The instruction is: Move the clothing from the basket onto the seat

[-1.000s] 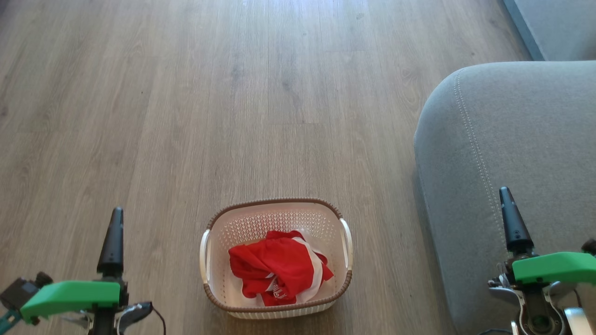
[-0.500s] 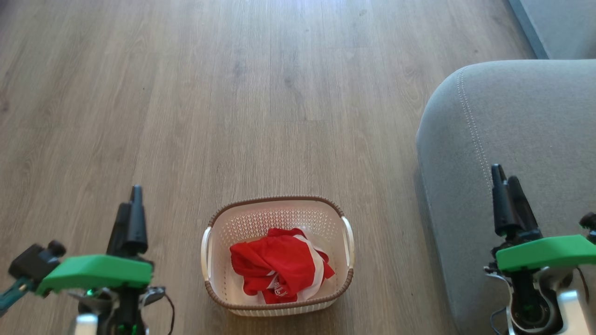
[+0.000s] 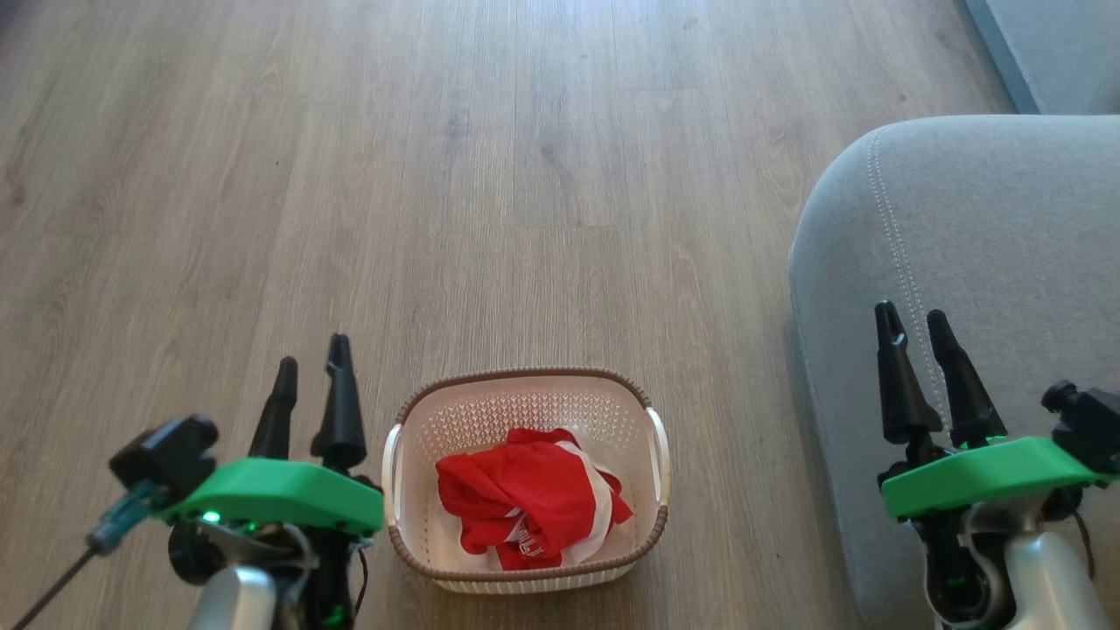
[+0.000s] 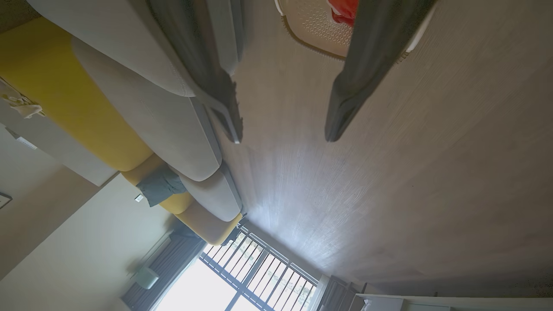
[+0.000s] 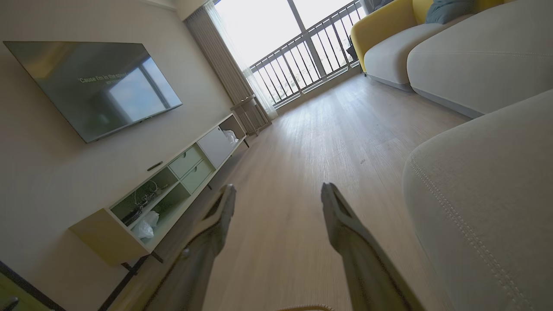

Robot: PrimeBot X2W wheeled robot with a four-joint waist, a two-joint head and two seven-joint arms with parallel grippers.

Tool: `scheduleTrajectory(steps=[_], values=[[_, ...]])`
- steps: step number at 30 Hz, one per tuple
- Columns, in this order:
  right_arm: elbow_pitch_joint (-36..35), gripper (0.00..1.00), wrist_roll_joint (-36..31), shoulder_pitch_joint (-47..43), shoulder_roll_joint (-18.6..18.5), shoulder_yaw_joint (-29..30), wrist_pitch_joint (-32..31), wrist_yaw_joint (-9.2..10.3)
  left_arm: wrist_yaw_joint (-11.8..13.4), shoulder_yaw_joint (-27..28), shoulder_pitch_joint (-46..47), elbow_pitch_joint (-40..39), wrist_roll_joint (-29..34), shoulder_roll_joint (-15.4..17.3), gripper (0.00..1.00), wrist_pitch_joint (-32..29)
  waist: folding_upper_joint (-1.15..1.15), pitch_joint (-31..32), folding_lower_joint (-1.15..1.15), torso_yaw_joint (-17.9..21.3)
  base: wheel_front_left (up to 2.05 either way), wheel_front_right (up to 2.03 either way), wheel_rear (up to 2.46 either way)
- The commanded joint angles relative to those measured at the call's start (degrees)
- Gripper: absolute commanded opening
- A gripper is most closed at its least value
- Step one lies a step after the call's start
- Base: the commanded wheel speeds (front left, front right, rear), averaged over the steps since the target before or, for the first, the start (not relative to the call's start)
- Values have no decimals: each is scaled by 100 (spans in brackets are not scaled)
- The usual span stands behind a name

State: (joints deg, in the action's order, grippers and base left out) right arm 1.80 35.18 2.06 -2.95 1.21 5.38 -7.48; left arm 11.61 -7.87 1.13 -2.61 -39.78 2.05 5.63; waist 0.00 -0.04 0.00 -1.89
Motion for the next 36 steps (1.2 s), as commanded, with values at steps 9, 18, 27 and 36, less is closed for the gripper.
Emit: scheduleTrajectory(steps=[9, 18, 27, 36], values=[[-270, 100, -926, 324, 3, -306, 229, -1, 544, -650, 360, -112, 1030, 332, 100, 202, 0, 44, 0, 3, 0, 0, 0], [-509, 100, -1613, 371, 4, -428, 382, -1, 2132, -1700, 702, -324, 1959, 895, 100, 355, 0, 85, 0, 8, 0, 0, 0], [-508, 100, -2194, 322, 5, -485, 535, -1, 3032, -2357, 881, -572, 2024, 1106, 100, 509, 0, 102, 0, -7, 0, 0, 0], [-214, 100, -2592, 258, 6, -519, 671, -1, 2101, -2040, 562, -240, 1980, 768, 100, 644, 0, 96, 0, -30, 0, 0, 0]])
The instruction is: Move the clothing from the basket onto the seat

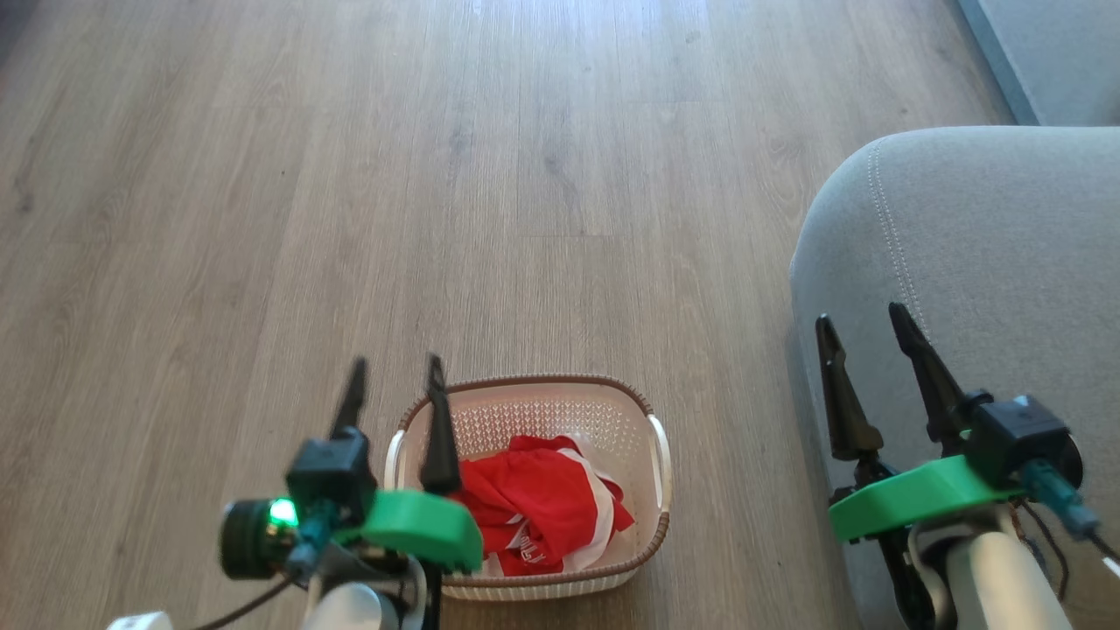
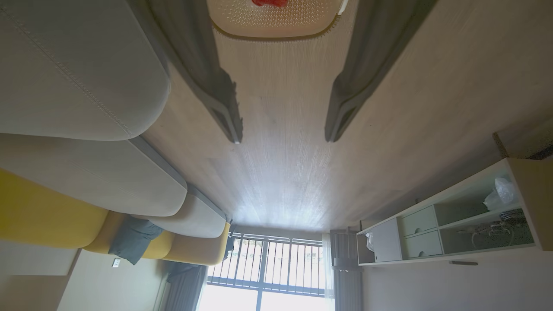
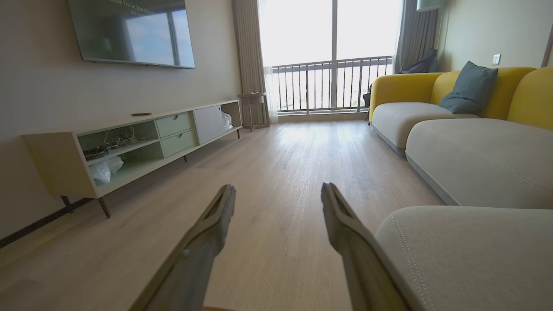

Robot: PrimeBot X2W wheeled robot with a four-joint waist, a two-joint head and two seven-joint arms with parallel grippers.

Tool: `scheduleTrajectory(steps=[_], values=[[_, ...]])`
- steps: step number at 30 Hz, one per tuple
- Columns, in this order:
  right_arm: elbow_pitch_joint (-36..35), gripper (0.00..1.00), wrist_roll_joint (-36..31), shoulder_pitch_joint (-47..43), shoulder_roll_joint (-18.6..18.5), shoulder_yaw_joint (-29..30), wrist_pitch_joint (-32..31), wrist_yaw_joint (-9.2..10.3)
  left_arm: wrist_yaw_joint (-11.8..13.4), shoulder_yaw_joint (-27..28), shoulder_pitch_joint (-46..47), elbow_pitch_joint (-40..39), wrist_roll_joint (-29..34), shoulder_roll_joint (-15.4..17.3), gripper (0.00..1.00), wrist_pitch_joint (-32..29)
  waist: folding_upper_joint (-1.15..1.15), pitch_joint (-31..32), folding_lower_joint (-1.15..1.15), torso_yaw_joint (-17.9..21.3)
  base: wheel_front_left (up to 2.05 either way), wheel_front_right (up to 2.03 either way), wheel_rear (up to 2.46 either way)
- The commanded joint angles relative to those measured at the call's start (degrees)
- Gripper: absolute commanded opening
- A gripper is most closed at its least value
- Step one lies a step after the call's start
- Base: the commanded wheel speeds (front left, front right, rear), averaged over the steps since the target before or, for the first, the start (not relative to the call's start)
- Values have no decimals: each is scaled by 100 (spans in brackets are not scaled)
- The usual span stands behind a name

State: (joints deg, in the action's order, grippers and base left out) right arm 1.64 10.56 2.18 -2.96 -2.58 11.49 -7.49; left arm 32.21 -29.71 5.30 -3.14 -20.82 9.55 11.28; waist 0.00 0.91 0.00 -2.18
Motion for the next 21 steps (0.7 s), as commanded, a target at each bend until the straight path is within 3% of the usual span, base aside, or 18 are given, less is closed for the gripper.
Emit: scheduleTrajectory(steps=[1, 7, 10, 17, 21], values=[[-144, 100, -207, 240, 7, -139, 77, 0, -180, 180, 88, -49, 116, -30, 100, 97, 0, 2, 0, -1, 0, 0, 0], [169, 100, -654, 212, 7, -75, 179, 0, -1308, 672, -173, 517, 329, -460, 100, 199, 0, 3, 0, -9, 0, 0, 0], [390, 100, -815, 204, 8, -35, 230, 0, -1655, 914, -244, 680, 631, -579, 100, 250, 0, 4, 0, -7, 0, 0, 0], [654, 100, -1339, 273, 8, -89, 349, 0, -1899, 1089, -327, 780, 1313, -662, 100, 369, 0, 20, 0, 12, 0, 0, 0], [682, 100, -1343, 284, 8, -112, 351, 0, -1912, 1064, -341, 767, 1223, -665, 100, 372, 0, 21, 0, 12, 0, 0, 0]])
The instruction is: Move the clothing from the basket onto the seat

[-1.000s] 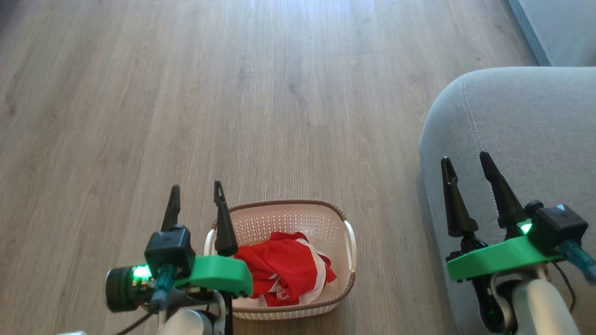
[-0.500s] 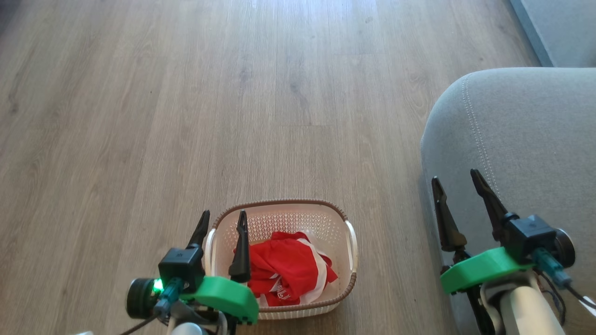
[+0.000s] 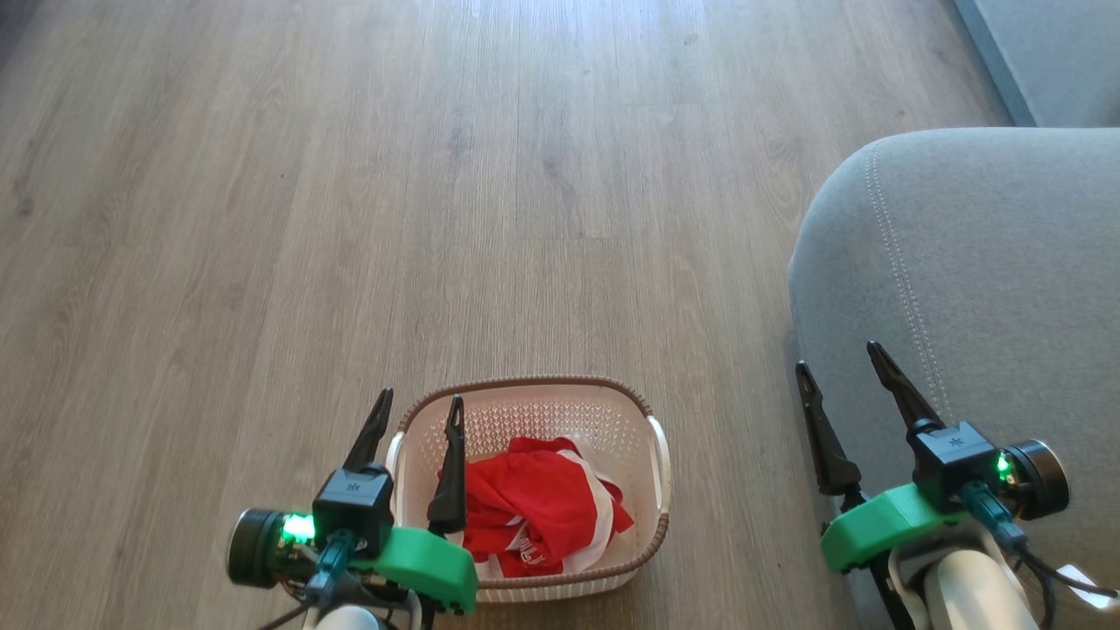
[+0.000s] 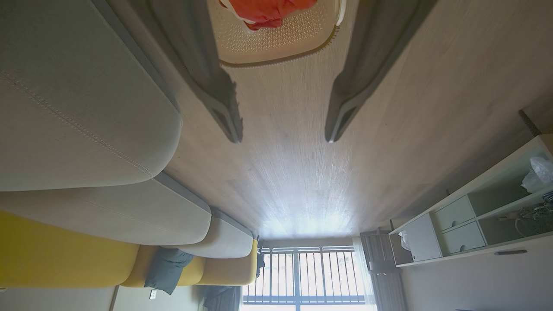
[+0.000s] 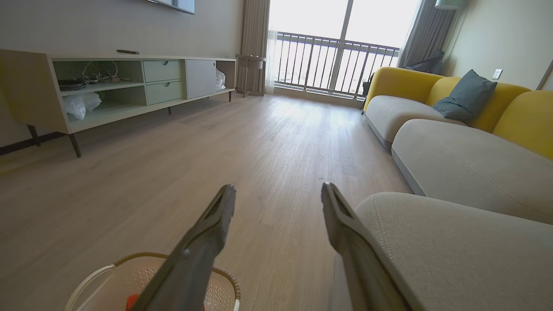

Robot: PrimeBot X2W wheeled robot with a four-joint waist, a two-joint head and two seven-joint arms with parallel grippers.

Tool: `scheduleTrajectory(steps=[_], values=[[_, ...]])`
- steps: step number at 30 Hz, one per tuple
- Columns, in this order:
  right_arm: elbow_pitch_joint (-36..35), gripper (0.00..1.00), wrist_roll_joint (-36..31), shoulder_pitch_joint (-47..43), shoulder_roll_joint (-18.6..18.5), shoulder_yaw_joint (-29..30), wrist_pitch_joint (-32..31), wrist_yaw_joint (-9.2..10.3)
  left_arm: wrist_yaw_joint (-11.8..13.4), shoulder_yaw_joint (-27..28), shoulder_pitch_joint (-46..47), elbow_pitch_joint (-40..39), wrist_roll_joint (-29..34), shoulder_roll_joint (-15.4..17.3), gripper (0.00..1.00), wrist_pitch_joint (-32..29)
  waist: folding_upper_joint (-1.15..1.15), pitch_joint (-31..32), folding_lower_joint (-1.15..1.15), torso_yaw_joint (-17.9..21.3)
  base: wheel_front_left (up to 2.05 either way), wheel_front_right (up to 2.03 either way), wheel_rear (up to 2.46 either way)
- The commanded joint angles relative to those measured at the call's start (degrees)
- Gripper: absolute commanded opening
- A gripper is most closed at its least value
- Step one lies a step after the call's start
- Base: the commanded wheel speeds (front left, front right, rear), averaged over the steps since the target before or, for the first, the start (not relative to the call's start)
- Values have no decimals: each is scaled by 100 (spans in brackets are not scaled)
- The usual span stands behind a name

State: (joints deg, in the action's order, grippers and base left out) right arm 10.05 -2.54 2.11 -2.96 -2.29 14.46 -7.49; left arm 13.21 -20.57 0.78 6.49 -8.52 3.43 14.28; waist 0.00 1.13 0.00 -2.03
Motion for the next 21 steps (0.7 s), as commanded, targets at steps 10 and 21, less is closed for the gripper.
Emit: scheduleTrajectory(steps=[10, 21], values=[[-71, 100, -20, 309, 8, -88, 54, 0, -129, 73, 84, 148, -111, -55, 100, 72, 0, -91, 0, 23, 0, 0, 0], [194, 100, -99, 479, 8, 316, 54, 0, -284, -341, 447, 1164, 123, -55, 100, 72, 0, -964, 0, 424, 0, 0, 0]])
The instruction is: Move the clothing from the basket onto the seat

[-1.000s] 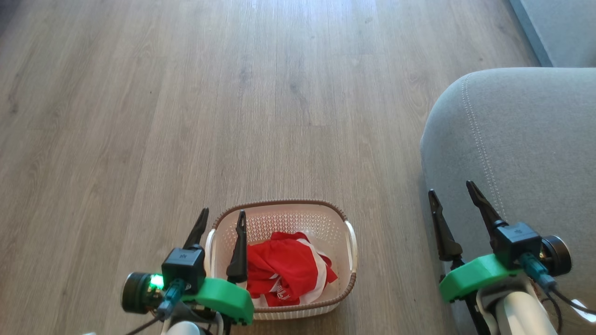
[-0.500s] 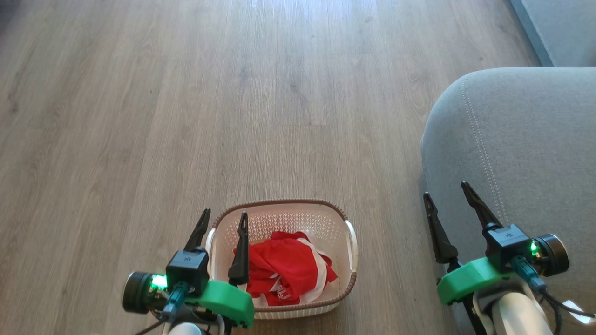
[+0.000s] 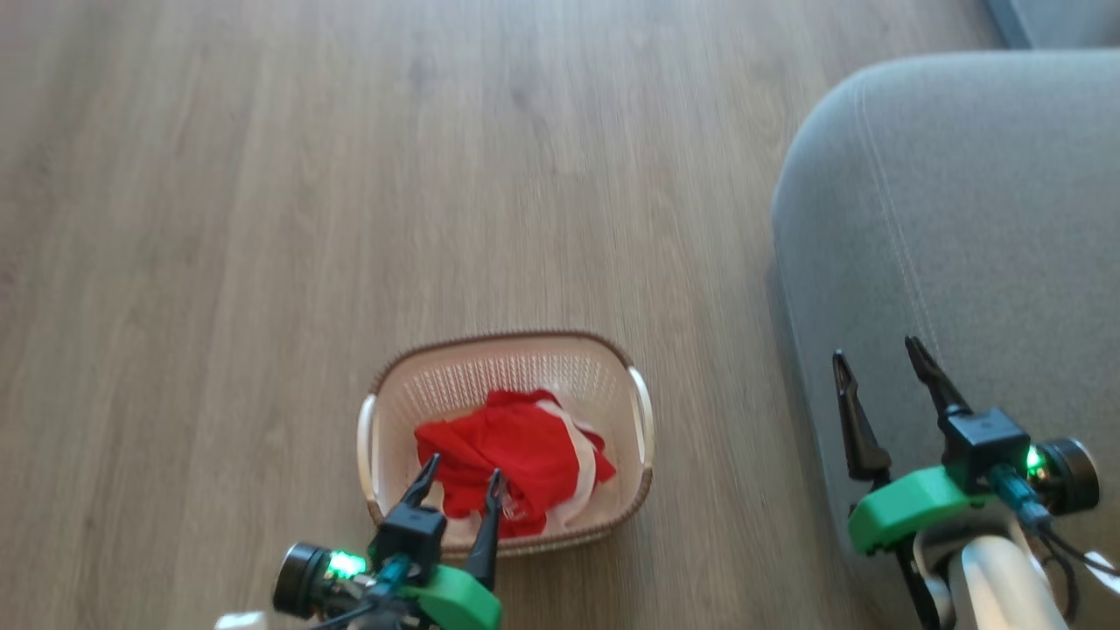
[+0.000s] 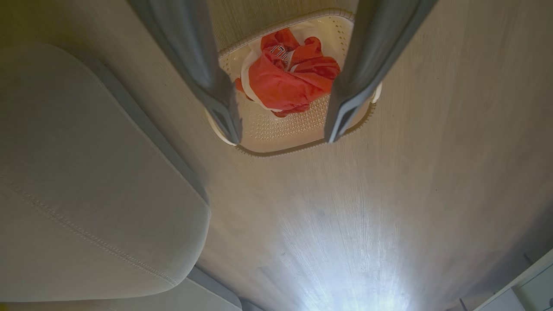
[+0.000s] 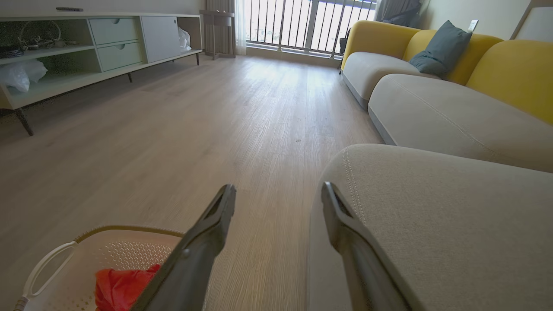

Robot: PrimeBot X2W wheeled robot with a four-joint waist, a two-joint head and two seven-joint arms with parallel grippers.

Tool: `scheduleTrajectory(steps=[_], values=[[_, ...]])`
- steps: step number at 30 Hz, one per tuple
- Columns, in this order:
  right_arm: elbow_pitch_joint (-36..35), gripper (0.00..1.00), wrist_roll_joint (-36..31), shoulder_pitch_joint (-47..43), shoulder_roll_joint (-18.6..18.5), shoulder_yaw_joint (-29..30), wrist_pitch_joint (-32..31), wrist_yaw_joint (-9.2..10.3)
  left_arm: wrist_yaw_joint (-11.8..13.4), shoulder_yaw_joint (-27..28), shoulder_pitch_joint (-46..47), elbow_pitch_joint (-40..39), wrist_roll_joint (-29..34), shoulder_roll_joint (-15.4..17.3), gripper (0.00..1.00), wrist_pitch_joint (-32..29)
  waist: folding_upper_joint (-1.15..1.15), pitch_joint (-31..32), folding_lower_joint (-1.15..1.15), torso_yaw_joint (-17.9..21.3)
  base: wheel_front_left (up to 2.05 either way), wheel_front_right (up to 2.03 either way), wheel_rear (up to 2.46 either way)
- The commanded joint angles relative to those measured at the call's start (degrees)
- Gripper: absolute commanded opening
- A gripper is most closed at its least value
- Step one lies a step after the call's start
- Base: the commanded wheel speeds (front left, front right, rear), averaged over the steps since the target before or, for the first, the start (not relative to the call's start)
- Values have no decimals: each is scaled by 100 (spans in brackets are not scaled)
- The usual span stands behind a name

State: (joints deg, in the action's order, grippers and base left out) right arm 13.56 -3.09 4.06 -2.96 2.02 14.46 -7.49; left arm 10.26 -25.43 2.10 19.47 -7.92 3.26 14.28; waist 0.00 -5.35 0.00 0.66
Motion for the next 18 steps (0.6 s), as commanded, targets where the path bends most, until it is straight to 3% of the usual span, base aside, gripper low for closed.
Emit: scheduleTrajectory(steps=[1, 18], values=[[-147, 100, -61, 326, 8, -93, 54, 0, 4, 86, 412, -11, 124, -38, 100, 72, 0, -460, 0, 197, 0, 0, 0], [-357, 100, 109, 943, 8, -19, 54, 0, -186, -683, 2581, 2240, 893, 45, 100, 72, 0, -2711, 0, 983, 0, 0, 0]])
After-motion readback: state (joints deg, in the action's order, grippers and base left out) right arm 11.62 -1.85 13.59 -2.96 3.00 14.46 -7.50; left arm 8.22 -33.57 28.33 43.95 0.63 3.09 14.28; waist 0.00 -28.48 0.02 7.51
